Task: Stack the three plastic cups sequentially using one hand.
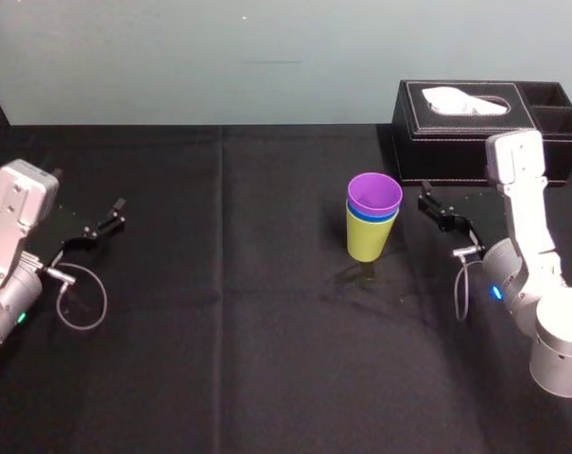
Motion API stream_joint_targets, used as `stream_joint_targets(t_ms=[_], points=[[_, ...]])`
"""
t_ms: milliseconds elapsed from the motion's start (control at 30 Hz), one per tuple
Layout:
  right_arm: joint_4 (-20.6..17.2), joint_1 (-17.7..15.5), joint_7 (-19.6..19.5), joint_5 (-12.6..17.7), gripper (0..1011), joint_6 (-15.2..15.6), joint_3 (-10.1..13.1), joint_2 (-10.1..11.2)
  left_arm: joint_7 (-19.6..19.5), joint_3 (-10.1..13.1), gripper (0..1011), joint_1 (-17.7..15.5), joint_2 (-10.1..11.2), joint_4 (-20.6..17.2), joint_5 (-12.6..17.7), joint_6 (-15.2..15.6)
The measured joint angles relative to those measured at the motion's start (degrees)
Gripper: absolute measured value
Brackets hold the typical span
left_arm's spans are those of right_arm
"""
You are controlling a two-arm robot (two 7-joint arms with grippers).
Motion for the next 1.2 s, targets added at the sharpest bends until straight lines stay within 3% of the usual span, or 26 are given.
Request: stream_joint_targets(t_ms=[1200], points=[[-0.15,-0.01,0.21,0.16,1003,-0.13,-0.07,0.12,0.0,0.0,1011,0.0,0.0,0.0,0.0,0.0]])
